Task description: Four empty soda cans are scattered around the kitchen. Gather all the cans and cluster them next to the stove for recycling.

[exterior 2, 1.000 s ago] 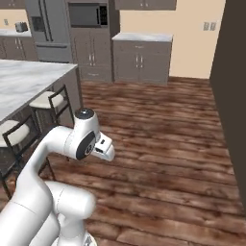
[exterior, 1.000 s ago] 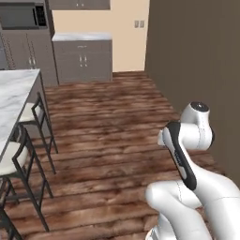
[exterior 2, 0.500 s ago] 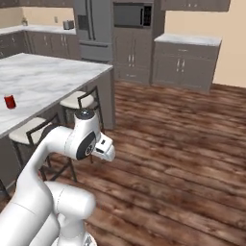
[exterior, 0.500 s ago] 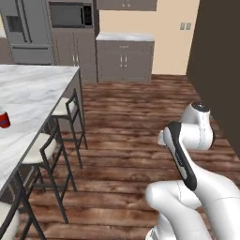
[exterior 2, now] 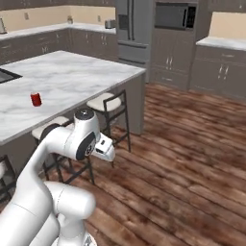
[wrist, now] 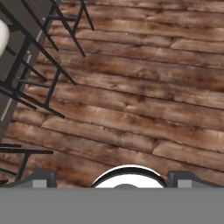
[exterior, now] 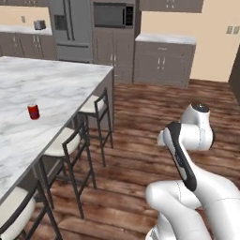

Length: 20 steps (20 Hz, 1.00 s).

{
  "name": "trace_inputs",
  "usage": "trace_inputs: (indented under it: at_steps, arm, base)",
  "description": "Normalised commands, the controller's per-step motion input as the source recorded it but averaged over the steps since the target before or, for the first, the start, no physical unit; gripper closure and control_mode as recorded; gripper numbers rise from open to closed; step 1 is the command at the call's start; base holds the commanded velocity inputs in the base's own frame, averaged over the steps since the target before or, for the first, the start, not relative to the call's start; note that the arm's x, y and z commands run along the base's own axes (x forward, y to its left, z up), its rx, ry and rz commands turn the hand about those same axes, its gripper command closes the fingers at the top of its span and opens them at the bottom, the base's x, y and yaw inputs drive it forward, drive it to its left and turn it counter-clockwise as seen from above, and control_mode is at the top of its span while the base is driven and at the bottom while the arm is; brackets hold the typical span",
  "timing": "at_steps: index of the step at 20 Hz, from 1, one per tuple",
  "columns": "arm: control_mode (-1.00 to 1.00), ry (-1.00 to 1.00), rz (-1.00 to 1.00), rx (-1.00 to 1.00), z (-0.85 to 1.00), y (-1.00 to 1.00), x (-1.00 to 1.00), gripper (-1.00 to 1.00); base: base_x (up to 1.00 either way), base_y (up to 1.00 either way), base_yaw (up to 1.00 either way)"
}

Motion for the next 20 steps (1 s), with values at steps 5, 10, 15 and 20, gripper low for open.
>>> trace_inputs:
  at_steps: [5,10,15,20]
  arm:
    - [1.0,0.0,0.0,0.0,0.0,0.0,0.0,-1.0]
    - [1.0,0.0,0.0,0.0,0.0,0.0,0.0,-1.0]
    - [1.0,0.0,0.0,0.0,0.0,0.0,0.0,-1.0]
    - [1.0,0.0,0.0,0.0,0.0,0.0,0.0,-1.0]
  base:
    - [0.3,-0.11,0.45]
    - [0.38,-0.32,0.35]
    - [0.42,-0.43,0.31]
    - [0.36,-0.53,0.27]
